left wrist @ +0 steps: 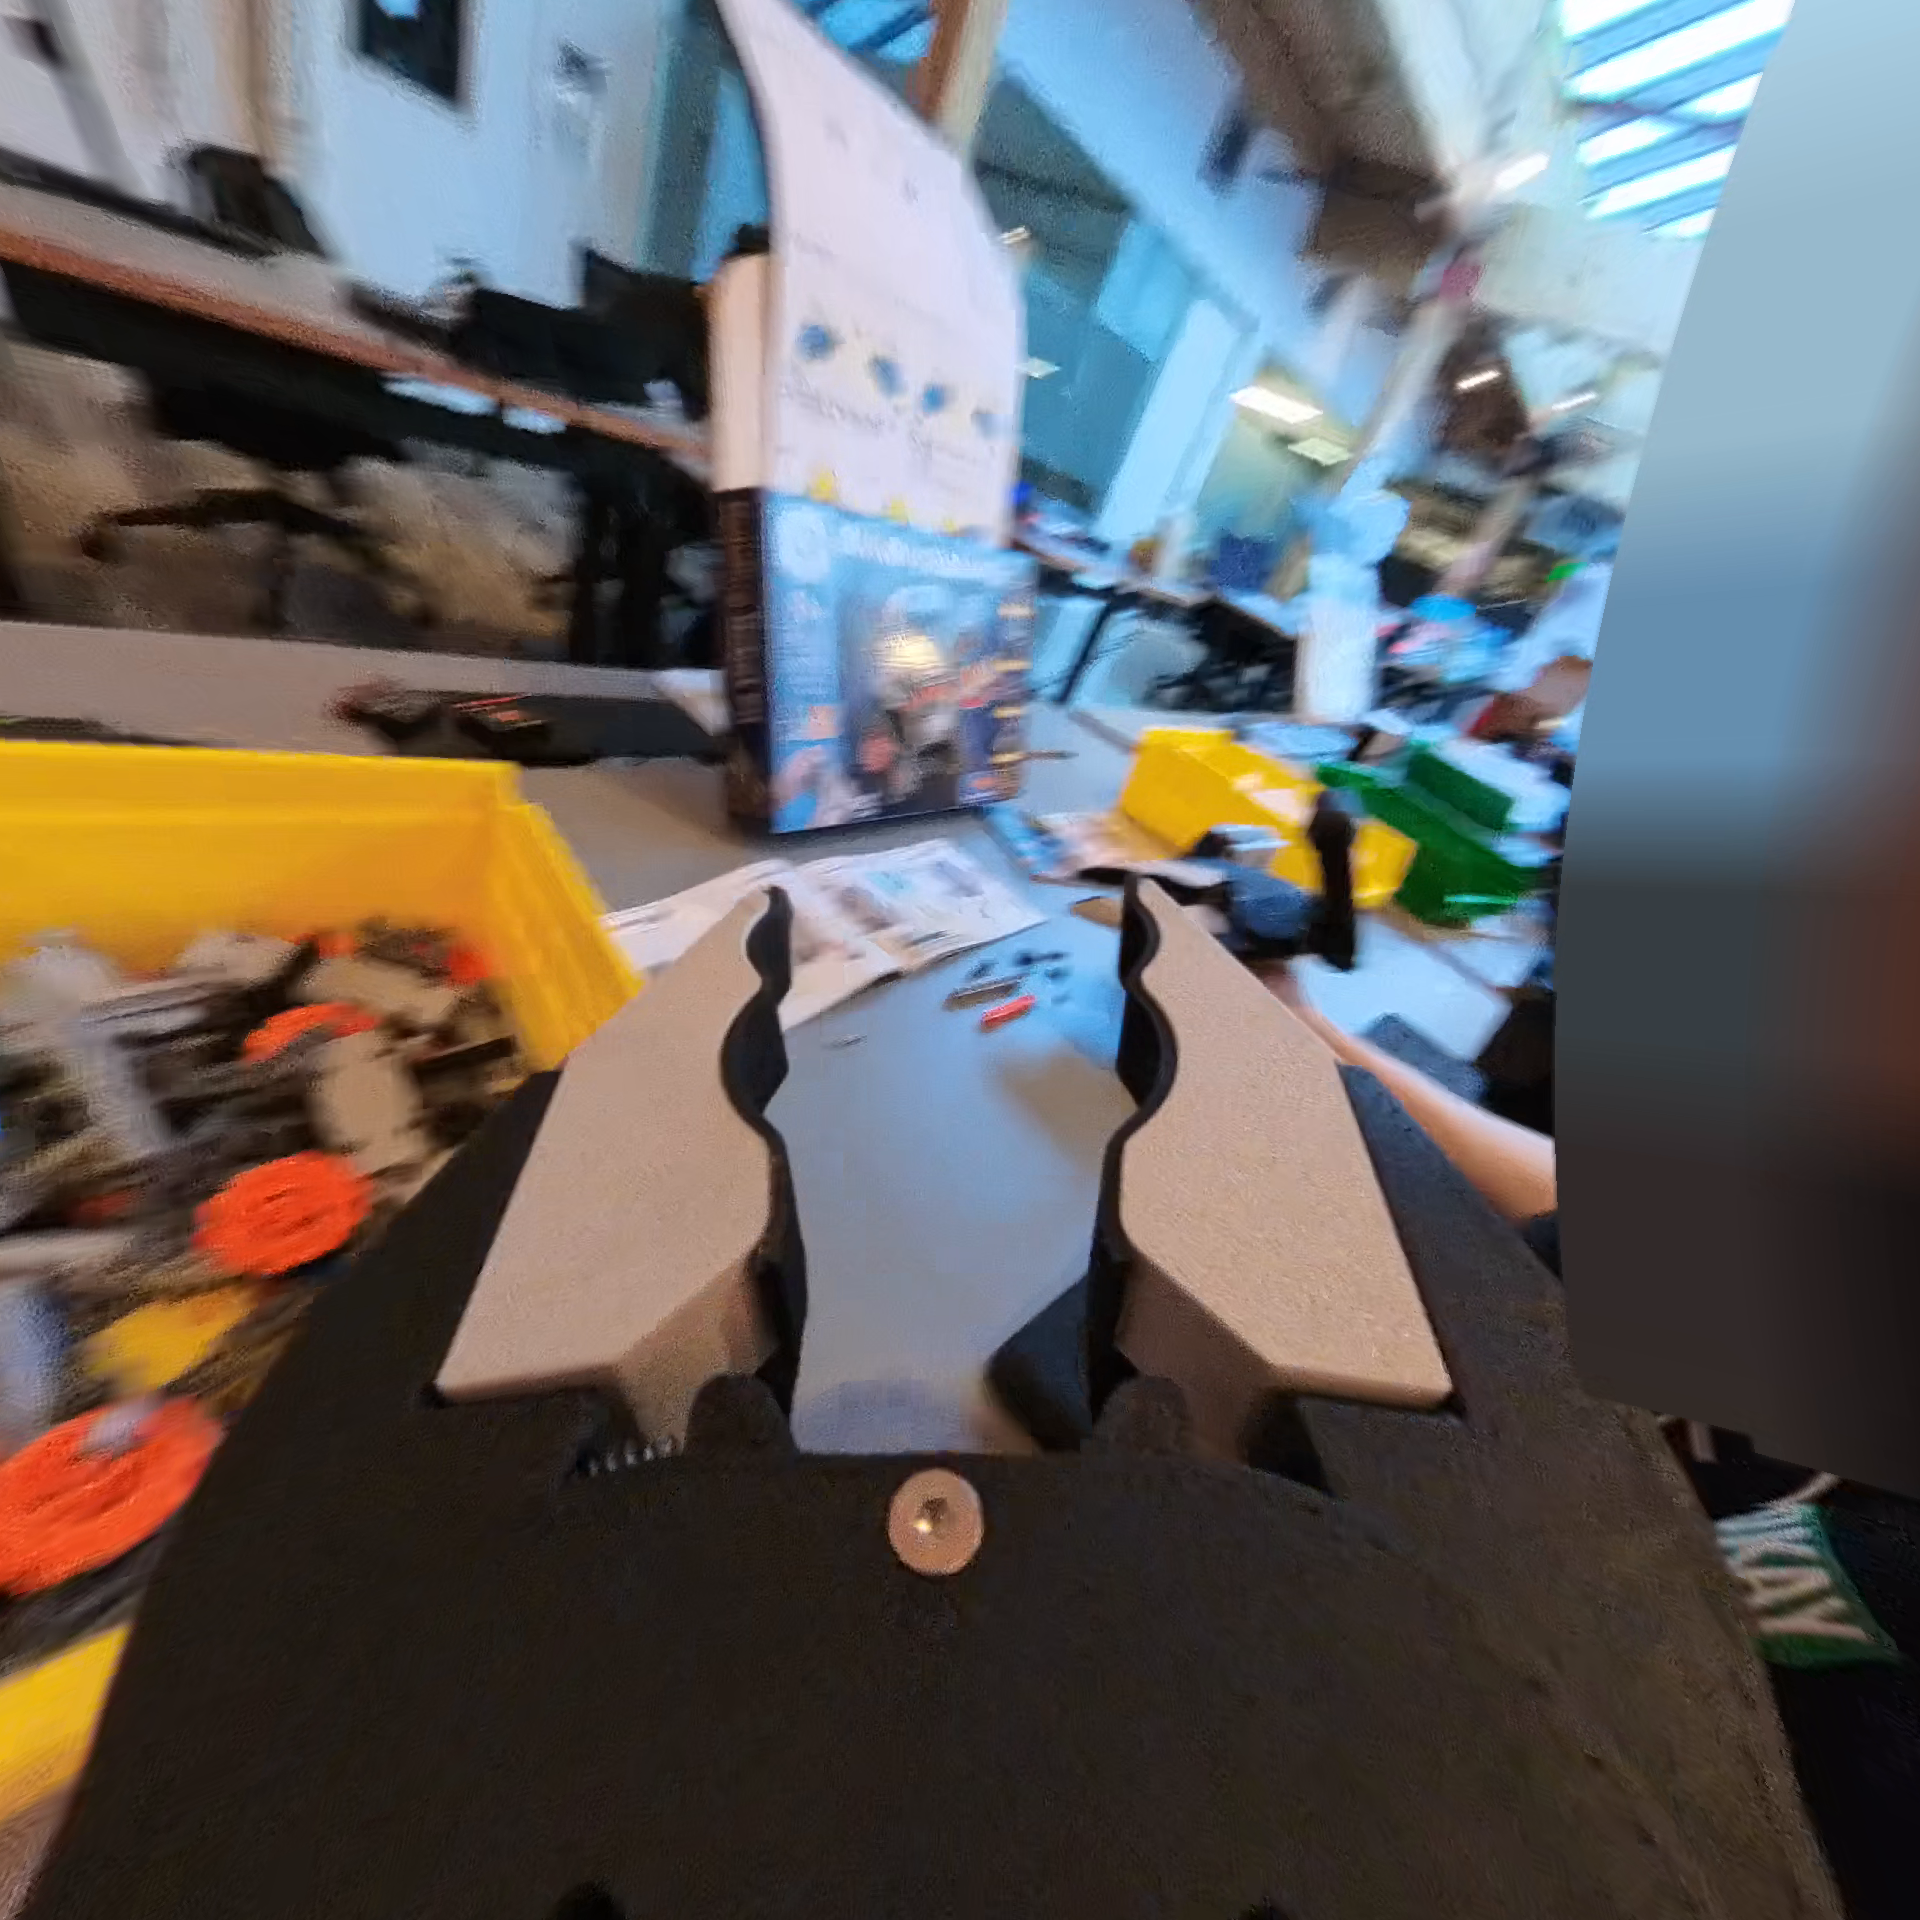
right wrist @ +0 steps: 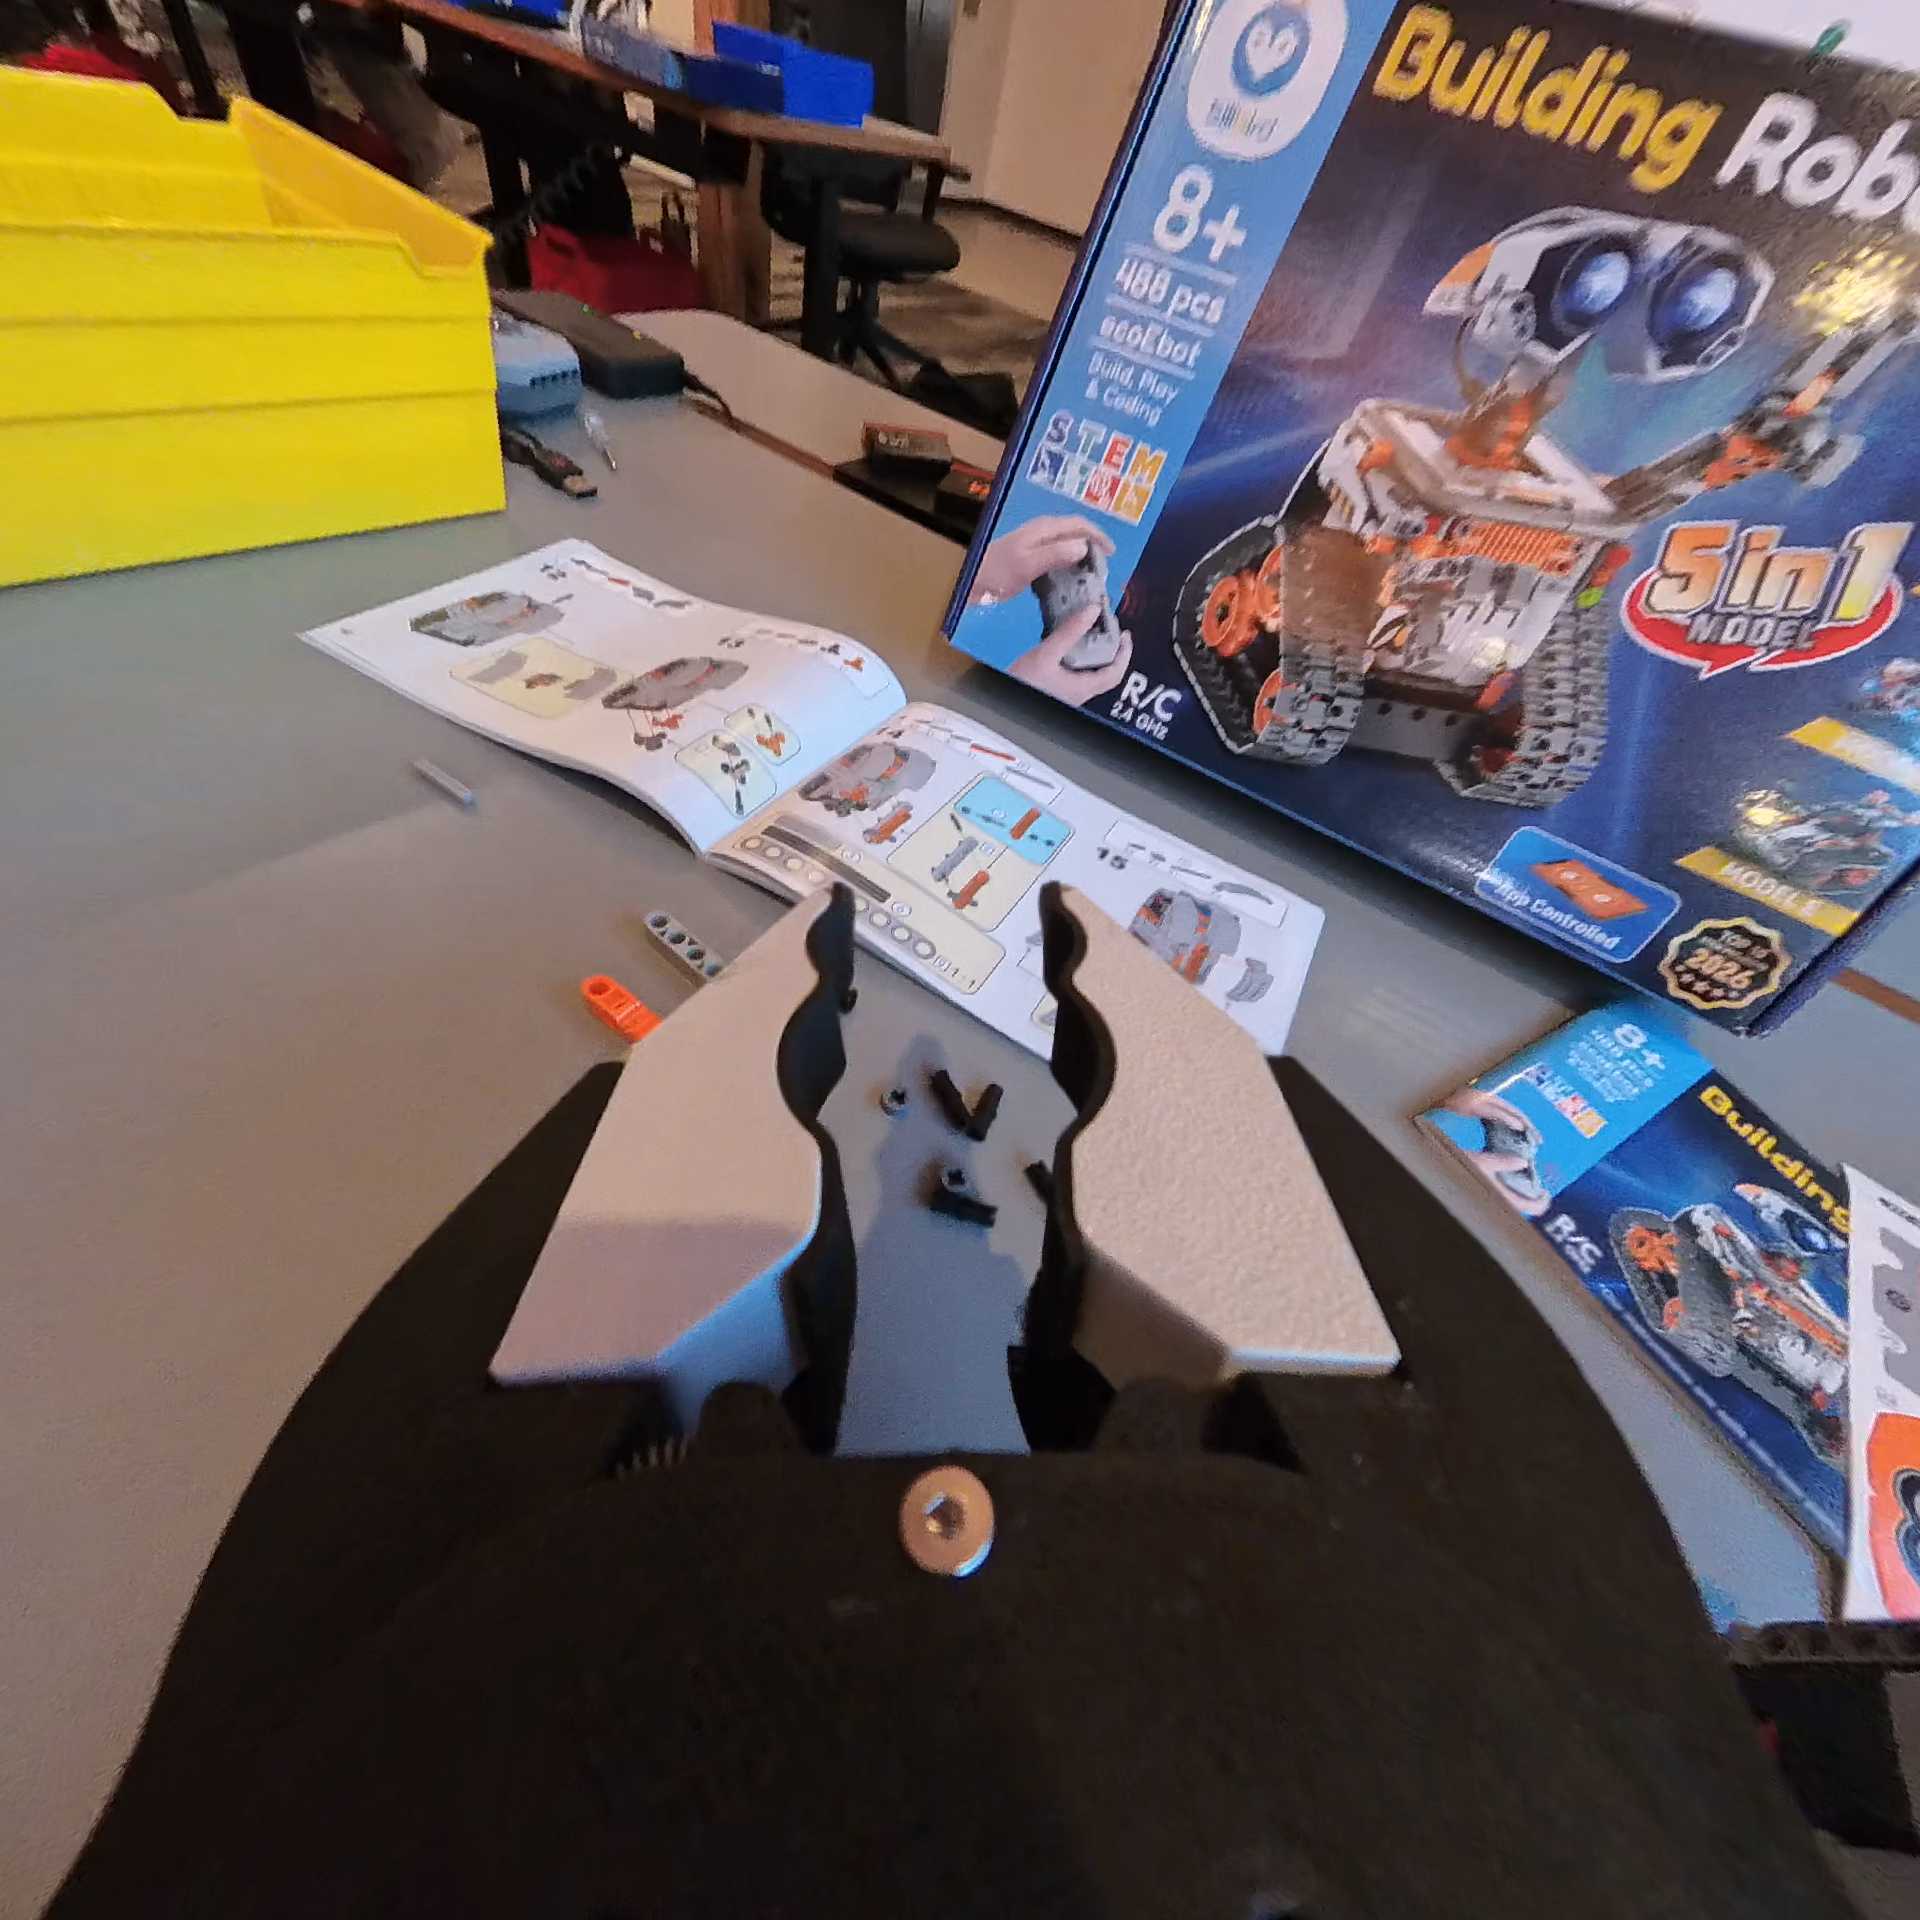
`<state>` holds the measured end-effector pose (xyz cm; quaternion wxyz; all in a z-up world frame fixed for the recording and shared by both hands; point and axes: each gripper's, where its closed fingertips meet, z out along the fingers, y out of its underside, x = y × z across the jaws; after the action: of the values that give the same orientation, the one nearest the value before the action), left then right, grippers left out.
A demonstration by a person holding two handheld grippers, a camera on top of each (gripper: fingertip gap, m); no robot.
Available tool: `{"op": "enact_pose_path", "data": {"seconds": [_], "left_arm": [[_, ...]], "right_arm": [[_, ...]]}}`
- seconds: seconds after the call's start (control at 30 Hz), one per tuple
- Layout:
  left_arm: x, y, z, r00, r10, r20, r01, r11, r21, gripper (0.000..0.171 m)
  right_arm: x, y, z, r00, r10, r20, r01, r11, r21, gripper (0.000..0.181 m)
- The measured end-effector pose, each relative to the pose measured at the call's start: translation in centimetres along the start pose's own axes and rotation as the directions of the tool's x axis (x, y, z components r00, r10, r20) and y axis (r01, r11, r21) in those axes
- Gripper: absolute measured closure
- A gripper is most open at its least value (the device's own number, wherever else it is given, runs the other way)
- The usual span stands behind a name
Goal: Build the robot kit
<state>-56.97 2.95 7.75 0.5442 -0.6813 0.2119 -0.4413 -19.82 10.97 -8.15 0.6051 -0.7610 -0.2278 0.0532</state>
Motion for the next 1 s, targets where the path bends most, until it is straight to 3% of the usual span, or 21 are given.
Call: {"op": "enact_pose_path", "data": {"seconds": [0.07,0.17,0.27,0.4,0.47,0.53,0.57,0.77,0.83,0.87,0.93,0.97,1.0], "left_arm": [[-4.0,0.1,-1.8,0.974,0.071,0.217,-0.054,0.995,-0.083,0.102],[-11.3,0.7,-4.8,0.844,0.189,0.502,-0.101,0.975,-0.197,0.108],[-17.4,2.3,-7.4,0.775,0.193,0.601,-0.055,0.969,-0.241,0.104],[-21.6,6.7,-7.6,0.785,0.111,0.610,0.097,0.949,-0.299,0.118],[-22.2,8.3,-7.2,0.791,0.098,0.603,0.131,0.937,-0.324,0.129],[-23.2,9.4,-7.6,0.765,0.116,0.633,0.157,0.920,-0.358,0.162],[-23.5,9.5,-7.9,0.750,0.128,0.649,0.150,0.923,-0.355,0.171],[-22.0,9.9,-8.0,0.745,0.157,0.649,0.142,0.912,-0.384,0.166],[-21.6,8.1,-8.6,0.716,0.196,0.670,0.107,0.918,-0.383,0.124],[-20.7,6.2,-8.4,0.720,0.216,0.660,0.063,0.926,-0.372,0.121],[-16.4,2.7,-5.5,0.823,0.268,0.501,-0.063,0.919,-0.389,0.136],[-14.4,2.4,-3.8,0.872,0.295,0.390,-0.090,0.881,-0.465,0.138],[-13.3,3.3,-2.6,0.904,0.310,0.294,-0.082,0.801,-0.593,0.130]], "right_arm": [[-0.5,0.3,0.2,1.000,0.005,0.024,-0.004,1.000,-0.012,0.147],[-1.2,0.6,0.4,0.998,0.002,0.062,0.000,1.000,-0.029,0.147],[-1.4,0.3,0.4,0.998,-0.035,0.056,0.036,0.999,-0.026,0.147],[-1.7,0.0,0.5,0.996,-0.065,0.061,0.066,0.998,-0.021,0.147],[-1.7,0.1,0.7,0.995,-0.076,0.059,0.078,0.996,-0.033,0.147],[-1.8,0.3,0.9,0.995,-0.081,0.060,0.084,0.996,-0.040,0.147],[-1.8,0.3,0.9,0.995,-0.083,0.061,0.085,0.995,-0.042,0.147],[-2.0,0.8,1.4,0.992,-0.110,0.065,0.114,0.991,-0.069,0.148],[-2.2,0.9,1.6,0.990,-0.127,0.067,0.132,0.988,-0.078,0.148],[-2.3,1.0,1.7,0.989,-0.134,0.067,0.139,0.987,-0.080,0.148],[-2.4,1.1,1.9,0.987,-0.140,0.073,0.146,0.986,-0.085,0.148],[-2.5,1.3,2.0,0.987,-0.140,0.077,0.147,0.985,-0.092,0.148],[-2.6,1.5,2.1,0.987,-0.140,0.081,0.148,0.984,-0.099,0.148]]}}
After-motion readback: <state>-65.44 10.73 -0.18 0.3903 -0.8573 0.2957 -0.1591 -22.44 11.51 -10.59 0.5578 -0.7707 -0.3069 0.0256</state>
